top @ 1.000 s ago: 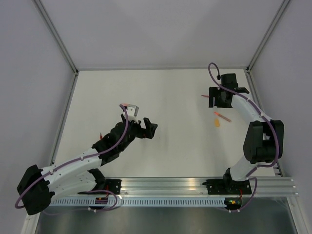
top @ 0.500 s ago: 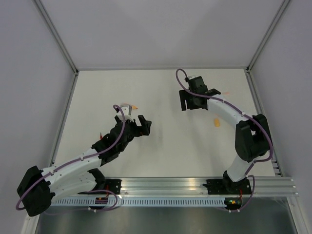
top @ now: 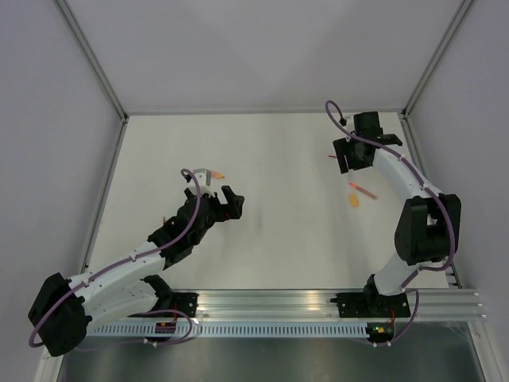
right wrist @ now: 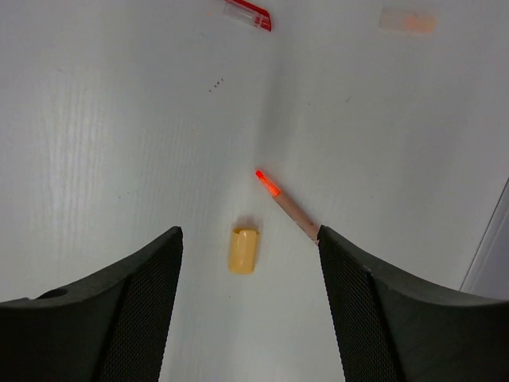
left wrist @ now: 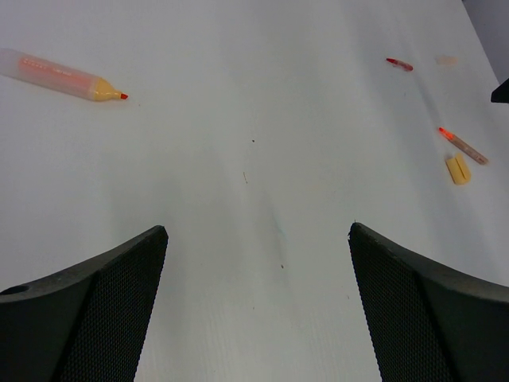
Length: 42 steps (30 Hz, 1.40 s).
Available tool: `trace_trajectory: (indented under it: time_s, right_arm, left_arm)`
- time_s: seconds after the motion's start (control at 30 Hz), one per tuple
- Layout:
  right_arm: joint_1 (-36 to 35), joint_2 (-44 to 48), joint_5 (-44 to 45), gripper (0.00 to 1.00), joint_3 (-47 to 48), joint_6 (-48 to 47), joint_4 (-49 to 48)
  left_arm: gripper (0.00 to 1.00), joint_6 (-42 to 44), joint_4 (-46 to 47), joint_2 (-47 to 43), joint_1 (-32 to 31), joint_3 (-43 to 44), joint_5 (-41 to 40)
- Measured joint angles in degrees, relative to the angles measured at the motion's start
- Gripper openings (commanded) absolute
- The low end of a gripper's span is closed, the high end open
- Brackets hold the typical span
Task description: Insert the pens into the pen caps
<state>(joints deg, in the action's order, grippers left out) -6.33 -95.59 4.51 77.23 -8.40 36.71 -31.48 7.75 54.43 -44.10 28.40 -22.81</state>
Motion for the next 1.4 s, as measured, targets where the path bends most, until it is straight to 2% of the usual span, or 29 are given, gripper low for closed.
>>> trace_trajectory:
  time_s: [0.23,0.37,0.5,0.83,1.4]
  right_arm:
    - [5.1,-8.1,-3.3,0.76,5.4,-5.2,4.9]
    - [9.7,-11.1,-2.2,0.65,5.7,-8.0,7.2]
    - [12.7,-11.5,-1.1,0.60,4.4,-12.3,8.4]
    - [12.7,-14.1,-3.1,0.53,4.7,-19.2,9.4]
    - [12.7,-19.8,-4.8,0.48,4.6,-19.6,7.1]
  left_arm:
    - [1.00,0.0,-0.2,0.5,0.0,0.0,1.9]
    - [1.00,0.0,-0.4,-0.6,0.0,0.0,3.2]
    - [1.00,0.0,-0.4,-2.0,0.0,0.0,5.2]
    - [1.00,0.0,-0.4,-0.2,0.0,0.2,8.1]
    - [1.00,0.0,-0.4,0.0,0.0,0.2,8.0]
